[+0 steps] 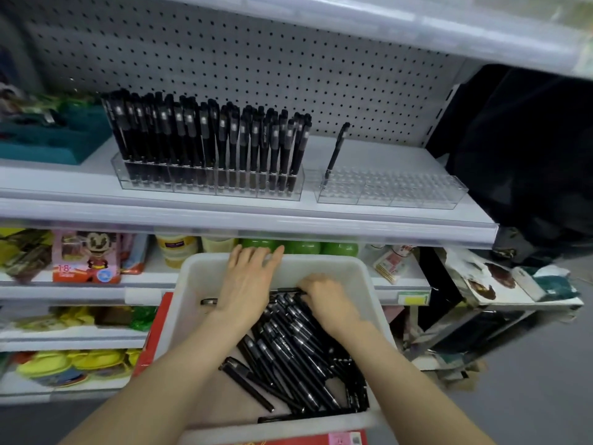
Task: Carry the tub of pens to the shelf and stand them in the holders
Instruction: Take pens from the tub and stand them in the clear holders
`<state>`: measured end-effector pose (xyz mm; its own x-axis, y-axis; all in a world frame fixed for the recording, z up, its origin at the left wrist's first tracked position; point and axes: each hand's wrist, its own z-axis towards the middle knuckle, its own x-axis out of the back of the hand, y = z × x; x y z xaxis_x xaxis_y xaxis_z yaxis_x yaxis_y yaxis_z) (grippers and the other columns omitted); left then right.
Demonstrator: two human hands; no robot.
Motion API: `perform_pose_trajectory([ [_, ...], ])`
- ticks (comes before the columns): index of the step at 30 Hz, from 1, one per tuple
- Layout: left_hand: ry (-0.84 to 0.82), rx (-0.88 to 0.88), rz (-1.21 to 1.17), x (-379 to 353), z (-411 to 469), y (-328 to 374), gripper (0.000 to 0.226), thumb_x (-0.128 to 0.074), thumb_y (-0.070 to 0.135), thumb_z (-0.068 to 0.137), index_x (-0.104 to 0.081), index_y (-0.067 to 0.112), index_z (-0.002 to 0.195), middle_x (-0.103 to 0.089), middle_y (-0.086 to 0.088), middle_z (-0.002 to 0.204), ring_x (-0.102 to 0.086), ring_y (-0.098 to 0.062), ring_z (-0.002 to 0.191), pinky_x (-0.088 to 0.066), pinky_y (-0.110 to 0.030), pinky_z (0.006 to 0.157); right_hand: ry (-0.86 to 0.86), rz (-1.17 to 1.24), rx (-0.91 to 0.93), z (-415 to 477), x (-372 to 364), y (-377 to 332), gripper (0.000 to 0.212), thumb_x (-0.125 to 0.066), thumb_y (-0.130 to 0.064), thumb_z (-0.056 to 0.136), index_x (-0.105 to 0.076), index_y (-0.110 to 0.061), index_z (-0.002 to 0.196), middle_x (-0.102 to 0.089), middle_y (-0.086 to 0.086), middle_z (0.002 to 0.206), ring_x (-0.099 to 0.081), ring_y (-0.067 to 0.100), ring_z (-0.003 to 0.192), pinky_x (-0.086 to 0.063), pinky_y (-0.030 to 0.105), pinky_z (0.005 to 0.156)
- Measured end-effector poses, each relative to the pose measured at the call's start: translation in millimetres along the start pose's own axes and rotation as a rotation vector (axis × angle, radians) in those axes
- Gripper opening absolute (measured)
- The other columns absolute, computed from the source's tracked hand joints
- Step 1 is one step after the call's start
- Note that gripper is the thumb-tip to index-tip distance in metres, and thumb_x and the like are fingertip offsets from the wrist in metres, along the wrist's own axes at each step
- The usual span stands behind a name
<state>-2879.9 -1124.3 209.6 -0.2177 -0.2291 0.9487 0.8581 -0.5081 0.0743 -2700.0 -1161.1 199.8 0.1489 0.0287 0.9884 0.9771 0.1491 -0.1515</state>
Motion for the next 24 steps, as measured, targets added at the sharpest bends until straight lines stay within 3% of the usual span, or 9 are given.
perform_pose_trajectory([
  [1, 0.006, -0.004, 0.008, 0, 0, 0, 0.083, -0.069, -0.003, 0.068, -0.045, 0.014, 0.145, -0.059, -0.012, 0.123, -0.053, -0.035, 0.114, -0.032, -0.053, 0.111, -0.016, -0.012, 0.025, 1, -4, -2, 0.009, -0.059, -0.014, 0.091, -0.064, -0.012, 0.099, -0.061, 0.008, 0.101, -0.062, 0.034, 0.094, -0.052, 0.042, 0.079],
  [4, 0.005, -0.005, 0.014, 2, -2, 2, 0.086, -0.071, -0.006, 0.064, -0.045, 0.014, 0.144, -0.060, -0.012, 0.122, -0.054, -0.034, 0.114, -0.033, -0.054, 0.110, -0.076, -0.018, 0.039, 3, -7, -2, 0.021, -0.056, -0.026, 0.096, -0.068, -0.009, 0.101, -0.060, 0.009, 0.102, -0.061, 0.033, 0.095, -0.051, 0.040, 0.080],
  [10, -0.058, 0.013, -0.064, 16, -2, 3, 0.085, -0.060, -0.012, 0.074, -0.036, 0.018, 0.150, -0.050, -0.010, 0.138, -0.044, -0.031, 0.129, -0.022, -0.047, 0.117, -0.078, 0.125, -0.011, -7, 14, 10, 0.006, -0.066, -0.020, 0.088, -0.065, -0.017, 0.093, -0.065, 0.004, 0.098, -0.061, 0.028, 0.092, -0.049, 0.037, 0.079],
  [13, -0.019, 0.047, -0.137, 22, 2, -2, 0.075, -0.065, -0.011, 0.077, -0.049, 0.023, 0.142, -0.052, -0.004, 0.137, -0.046, -0.024, 0.125, -0.037, -0.036, 0.106, -0.019, 0.287, -0.046, -16, 40, 16, 0.011, -0.064, -0.016, 0.091, -0.059, -0.018, 0.100, -0.068, 0.003, 0.097, -0.063, 0.024, 0.088, -0.047, 0.031, 0.075],
  [16, 0.015, 0.024, -0.199, 32, 11, -2, 0.059, -0.072, -0.004, 0.077, -0.062, 0.025, 0.128, -0.062, 0.003, 0.122, -0.057, -0.017, 0.110, -0.049, -0.031, 0.090, 0.086, 0.463, -0.052, -22, 75, 22, 0.022, -0.062, -0.019, 0.094, -0.055, -0.020, 0.115, -0.069, -0.001, 0.097, -0.067, 0.017, 0.078, -0.054, 0.032, 0.075],
  [19, 0.107, -0.069, -0.255, 50, 27, 12, 0.048, -0.075, -0.006, 0.074, -0.070, 0.018, 0.115, -0.067, 0.001, 0.104, -0.064, -0.019, 0.090, -0.057, -0.032, 0.073, 0.223, 0.699, -0.077, -19, 112, 29, 0.003, -0.056, -0.023, 0.098, -0.056, -0.021, 0.097, -0.069, -0.001, 0.081, -0.067, 0.014, 0.064, -0.055, 0.029, 0.064],
  [21, 0.164, -0.125, -0.277, 64, 43, 24, 0.050, -0.074, -0.009, 0.074, -0.068, 0.013, 0.117, -0.065, -0.002, 0.108, -0.062, -0.020, 0.094, -0.057, -0.035, 0.076, 0.357, 0.759, -0.114, -12, 137, 34, 0.011, -0.056, -0.025, 0.099, -0.062, -0.018, 0.093, -0.068, 0.000, 0.079, -0.064, 0.010, 0.064, -0.053, 0.024, 0.061],
  [24, 0.197, -0.163, -0.216, 80, 72, 36, 0.073, -0.068, -0.016, 0.070, -0.054, 0.013, 0.135, -0.053, -0.006, 0.133, -0.051, -0.023, 0.117, -0.053, -0.036, 0.090, 0.545, 0.796, -0.125, 6, 173, 43, 0.010, -0.059, -0.019, 0.097, -0.067, -0.015, 0.094, -0.067, -0.001, 0.079, -0.060, 0.003, 0.062, -0.048, 0.015, 0.059],
])
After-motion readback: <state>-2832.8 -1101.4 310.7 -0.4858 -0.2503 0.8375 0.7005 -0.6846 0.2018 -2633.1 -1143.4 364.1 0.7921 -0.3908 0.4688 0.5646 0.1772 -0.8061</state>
